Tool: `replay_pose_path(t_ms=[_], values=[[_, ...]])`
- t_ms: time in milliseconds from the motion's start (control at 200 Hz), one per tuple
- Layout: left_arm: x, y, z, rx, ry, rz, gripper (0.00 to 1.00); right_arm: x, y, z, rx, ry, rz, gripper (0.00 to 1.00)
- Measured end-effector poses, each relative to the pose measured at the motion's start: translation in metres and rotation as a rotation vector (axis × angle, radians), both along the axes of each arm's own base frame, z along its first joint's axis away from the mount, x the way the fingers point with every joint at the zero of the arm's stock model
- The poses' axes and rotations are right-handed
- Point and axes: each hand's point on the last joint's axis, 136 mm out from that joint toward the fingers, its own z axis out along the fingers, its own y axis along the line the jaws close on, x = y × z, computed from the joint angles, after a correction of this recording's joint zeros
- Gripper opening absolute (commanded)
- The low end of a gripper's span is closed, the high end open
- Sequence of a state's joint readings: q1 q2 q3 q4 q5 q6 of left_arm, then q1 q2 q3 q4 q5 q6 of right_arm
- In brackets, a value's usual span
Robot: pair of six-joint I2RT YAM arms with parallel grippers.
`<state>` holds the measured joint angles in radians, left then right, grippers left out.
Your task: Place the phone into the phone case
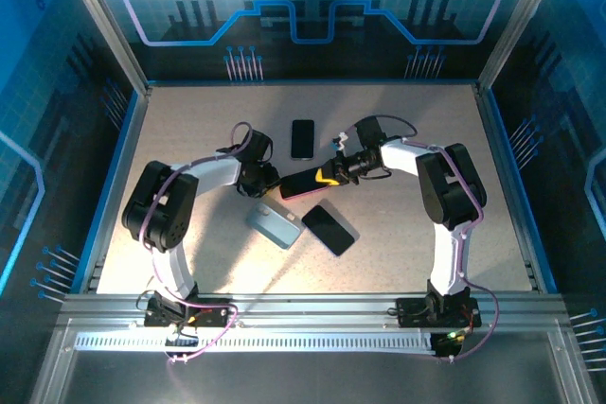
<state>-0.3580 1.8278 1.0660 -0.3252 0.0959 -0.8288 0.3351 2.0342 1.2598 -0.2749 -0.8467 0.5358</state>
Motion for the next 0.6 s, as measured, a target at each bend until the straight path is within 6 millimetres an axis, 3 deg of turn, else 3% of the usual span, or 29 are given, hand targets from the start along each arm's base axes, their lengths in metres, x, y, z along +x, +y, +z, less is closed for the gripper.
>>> replay_pose_path(t_ms=[600], values=[[0.0037,0.0050,0.0047,0.026,-0.037,0.014,0.24,0.0001,0.0019,-0.0007,0.003,-0.001,-0.001,0.00]])
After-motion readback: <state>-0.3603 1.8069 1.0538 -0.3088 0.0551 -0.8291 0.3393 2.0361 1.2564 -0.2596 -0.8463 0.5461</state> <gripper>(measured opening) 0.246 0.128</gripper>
